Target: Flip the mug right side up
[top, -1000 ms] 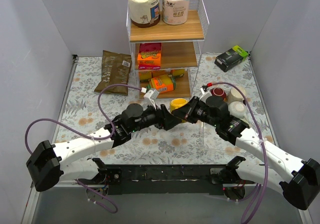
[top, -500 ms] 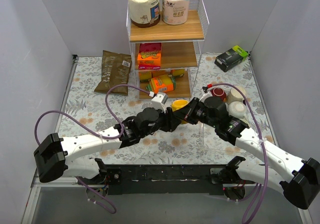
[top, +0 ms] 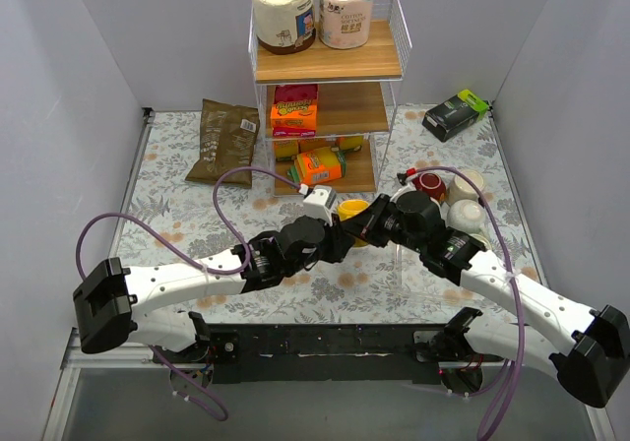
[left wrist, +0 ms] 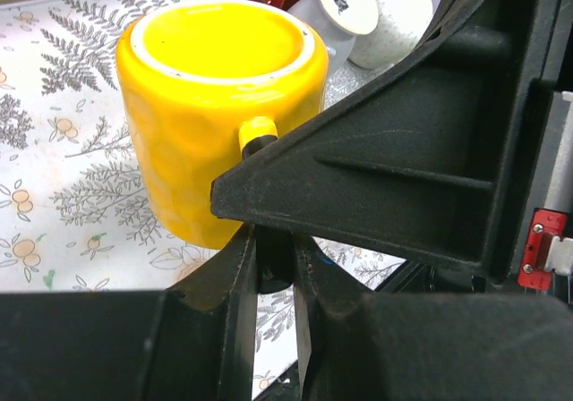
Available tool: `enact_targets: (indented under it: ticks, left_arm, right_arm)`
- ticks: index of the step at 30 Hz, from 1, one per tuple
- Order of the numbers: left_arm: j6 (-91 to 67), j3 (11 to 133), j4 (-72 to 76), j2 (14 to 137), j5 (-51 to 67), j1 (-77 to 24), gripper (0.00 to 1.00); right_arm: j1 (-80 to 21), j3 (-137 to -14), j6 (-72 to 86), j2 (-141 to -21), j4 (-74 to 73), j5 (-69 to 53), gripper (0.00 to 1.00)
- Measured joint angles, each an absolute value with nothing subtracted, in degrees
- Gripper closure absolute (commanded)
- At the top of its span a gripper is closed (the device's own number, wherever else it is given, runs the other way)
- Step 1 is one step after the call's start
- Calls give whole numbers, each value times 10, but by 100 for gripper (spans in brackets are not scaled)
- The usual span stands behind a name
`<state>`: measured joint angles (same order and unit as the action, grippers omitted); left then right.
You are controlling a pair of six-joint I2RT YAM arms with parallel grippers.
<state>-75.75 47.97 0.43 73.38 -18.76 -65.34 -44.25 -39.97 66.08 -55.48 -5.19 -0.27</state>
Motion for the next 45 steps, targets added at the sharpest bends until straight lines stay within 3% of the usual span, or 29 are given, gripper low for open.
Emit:
enact_targets:
  ticks: [1, 9, 13, 18, 27, 38, 45]
  left_arm:
    - [-759, 480, -1, 733, -188, -654, 100]
    - [-794, 491, -52, 721, -184, -655, 100]
    - [-812, 497, -79, 719, -180, -655, 100]
    - [-819, 488, -156, 710, -193, -646, 100]
    - [-832, 476, -213, 670, -184, -615, 100]
    - [-910, 512, -269, 659, 10, -248, 100]
    - [-1066, 443, -188, 648, 189, -44, 100]
  right_arm:
    - [-443, -400, 663, -557, -54, 0, 94]
    - [-451, -399, 692, -560, -58, -1, 86]
    - [-453, -389, 716, -561, -50, -8, 68]
    - [-448, -368, 737, -559, -40, 1, 54]
    - [-446, -348, 757, -533, -58, 10, 50]
    - [-446, -357, 742, -481, -139, 77, 51]
    - [-446, -368, 737, -465, -178, 104, 51]
